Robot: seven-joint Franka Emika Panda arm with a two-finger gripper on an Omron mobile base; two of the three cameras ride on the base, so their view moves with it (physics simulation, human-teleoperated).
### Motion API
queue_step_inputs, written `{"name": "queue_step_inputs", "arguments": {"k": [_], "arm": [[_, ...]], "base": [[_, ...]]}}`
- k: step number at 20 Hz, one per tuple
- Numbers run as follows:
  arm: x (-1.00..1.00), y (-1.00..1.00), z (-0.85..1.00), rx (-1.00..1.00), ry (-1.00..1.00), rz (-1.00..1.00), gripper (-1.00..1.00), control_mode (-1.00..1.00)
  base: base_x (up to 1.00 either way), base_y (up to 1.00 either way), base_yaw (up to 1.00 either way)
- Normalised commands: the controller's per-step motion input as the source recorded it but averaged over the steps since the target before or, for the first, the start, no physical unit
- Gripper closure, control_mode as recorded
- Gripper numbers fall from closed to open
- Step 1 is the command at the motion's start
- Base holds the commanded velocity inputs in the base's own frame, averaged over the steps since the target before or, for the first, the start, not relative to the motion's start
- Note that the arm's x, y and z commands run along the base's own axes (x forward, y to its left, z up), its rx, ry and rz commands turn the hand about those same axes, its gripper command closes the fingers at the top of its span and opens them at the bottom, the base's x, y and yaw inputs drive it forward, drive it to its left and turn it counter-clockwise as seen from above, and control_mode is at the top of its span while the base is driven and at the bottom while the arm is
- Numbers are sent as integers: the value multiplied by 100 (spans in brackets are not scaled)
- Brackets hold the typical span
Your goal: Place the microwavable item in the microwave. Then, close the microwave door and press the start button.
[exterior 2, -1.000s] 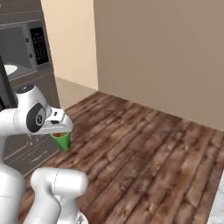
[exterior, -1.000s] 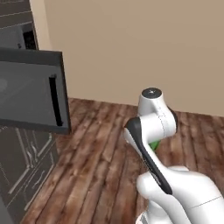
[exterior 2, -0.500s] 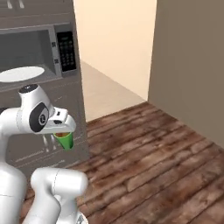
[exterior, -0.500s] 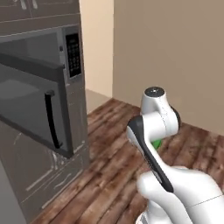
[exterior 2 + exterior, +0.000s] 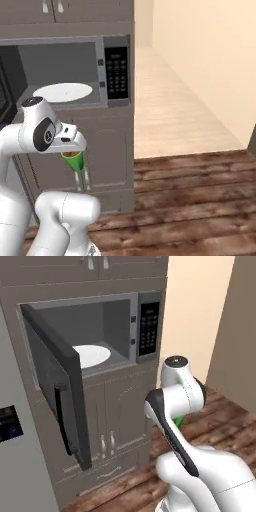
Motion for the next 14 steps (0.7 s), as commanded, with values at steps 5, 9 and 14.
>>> {"name": "queue_step_inputs", "arguments": {"k": [5,9,14], "arm": [[0,0,0,0,0,0,100,100],[0,0,0,0,0,0,100,100],[0,0,0,0,0,0,100,100]], "base": [[97,-40,68],[60,-55,66],[10,-63,67]]}}
